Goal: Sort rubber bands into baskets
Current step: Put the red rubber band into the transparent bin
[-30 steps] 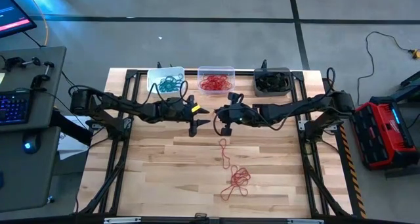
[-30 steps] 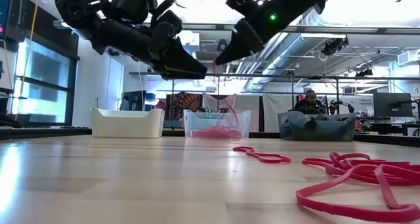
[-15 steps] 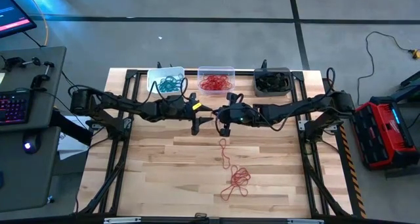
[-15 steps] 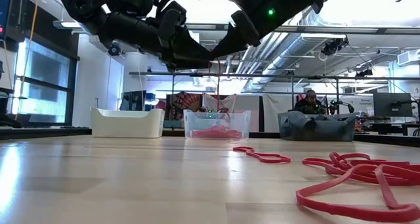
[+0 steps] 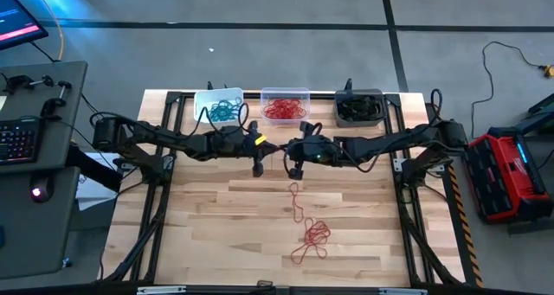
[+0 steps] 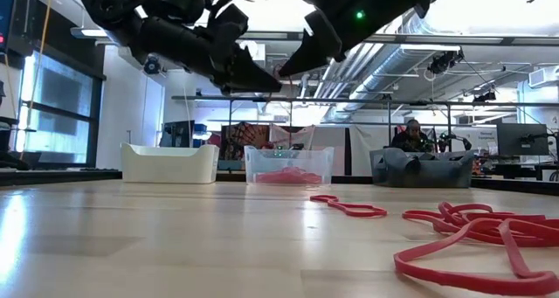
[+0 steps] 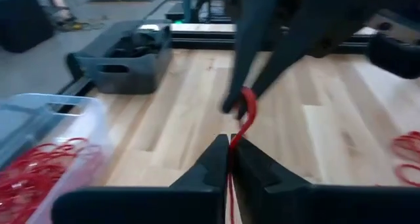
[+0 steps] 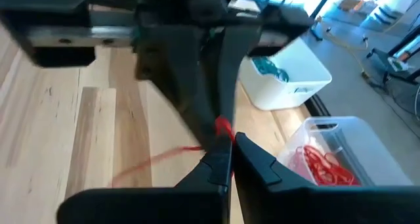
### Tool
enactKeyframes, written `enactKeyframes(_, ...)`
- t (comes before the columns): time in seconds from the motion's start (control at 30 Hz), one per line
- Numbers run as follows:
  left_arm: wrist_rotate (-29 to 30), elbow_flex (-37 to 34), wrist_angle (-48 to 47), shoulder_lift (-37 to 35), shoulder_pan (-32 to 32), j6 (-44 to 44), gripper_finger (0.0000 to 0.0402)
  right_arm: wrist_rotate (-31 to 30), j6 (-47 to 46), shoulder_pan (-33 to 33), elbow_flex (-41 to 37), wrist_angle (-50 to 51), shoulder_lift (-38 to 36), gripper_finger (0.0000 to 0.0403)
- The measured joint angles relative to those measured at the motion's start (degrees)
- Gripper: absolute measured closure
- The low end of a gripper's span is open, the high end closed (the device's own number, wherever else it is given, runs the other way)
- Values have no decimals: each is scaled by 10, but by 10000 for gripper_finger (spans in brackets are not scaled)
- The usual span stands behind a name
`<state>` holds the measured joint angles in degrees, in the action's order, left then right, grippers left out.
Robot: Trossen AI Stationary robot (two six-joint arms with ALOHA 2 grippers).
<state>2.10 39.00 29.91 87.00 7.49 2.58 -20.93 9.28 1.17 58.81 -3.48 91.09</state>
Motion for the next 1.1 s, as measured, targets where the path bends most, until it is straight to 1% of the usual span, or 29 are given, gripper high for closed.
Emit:
enactKeyframes(0.07, 19, 0, 0, 0, 3, 6, 394, 0, -4, 0, 0, 12, 0, 402)
enactKeyframes(0.17, 21, 0, -1, 0, 17, 6, 399, 0, -9, 0, 0, 20, 0, 389)
enactKeyframes(0.3, 22, 0, -1, 0, 45, 6, 400, -5, -20, 1, 0, 23, 0, 341)
enactKeyframes(0.43, 22, 0, -1, 0, 80, 6, 401, -45, -44, 1, 0, 25, 0, 289)
enactKeyframes(0.5, 20, 7, -11, 0, 97, 7, 401, -64, -45, 1, 0, 30, 0, 273)
enactKeyframes(0.6, 8, 30, -32, 0, 123, 22, 401, -79, -46, 1, 0, 39, 0, 267)
enactKeyframes(0.7, 5, 58, -57, 0, 148, 43, 401, -80, -60, 1, 0, 44, 0, 275)
enactKeyframes(0.8, -4, 92, -81, 6, 174, 61, 401, -80, -63, 1, 0, 47, 0, 296)
enactKeyframes(0.9, -19, 129, -103, 26, 198, 73, 401, -79, -65, 2, 0, 53, 0, 330)
enactKeyframes(1.03, -32, 181, -125, 67, 225, 89, 401, -78, -64, 4, 0, 62, 0, 384)
enactKeyframes(1.1, -33, 208, -143, 90, 238, 96, 401, -74, -64, 5, 0, 70, 0, 397)
